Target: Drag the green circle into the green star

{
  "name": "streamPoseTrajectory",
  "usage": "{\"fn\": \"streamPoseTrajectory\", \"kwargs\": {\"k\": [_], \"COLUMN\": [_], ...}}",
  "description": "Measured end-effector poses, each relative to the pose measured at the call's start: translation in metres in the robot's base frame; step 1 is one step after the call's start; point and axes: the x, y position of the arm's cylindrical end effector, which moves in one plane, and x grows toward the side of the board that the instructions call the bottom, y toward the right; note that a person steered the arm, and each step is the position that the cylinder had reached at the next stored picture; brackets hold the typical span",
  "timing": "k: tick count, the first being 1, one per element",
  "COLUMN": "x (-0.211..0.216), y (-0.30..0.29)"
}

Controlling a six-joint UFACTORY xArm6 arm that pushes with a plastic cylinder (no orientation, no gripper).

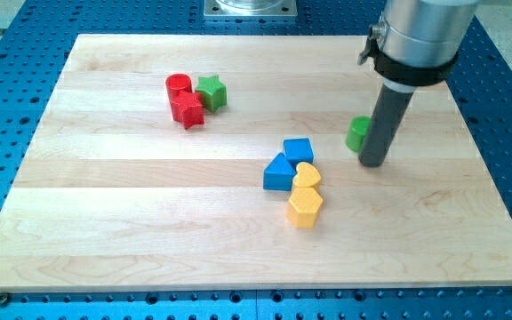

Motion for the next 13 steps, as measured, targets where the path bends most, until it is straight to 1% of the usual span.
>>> {"fn": "streamPoseTrajectory", "kwargs": {"k": [1,2,3,4,5,6,7,8,9,10,13], "x": [-0.030,-0.034,-0.028,-0.050,-0.068,-0.064,-0.066,-0.102,-0.108,-0.105,-0.103], "y": [-0.047,-0.062,0.010,0.016,-0.093,-0.139,-0.045,-0.055,-0.129,-0.164,-0.128]}}
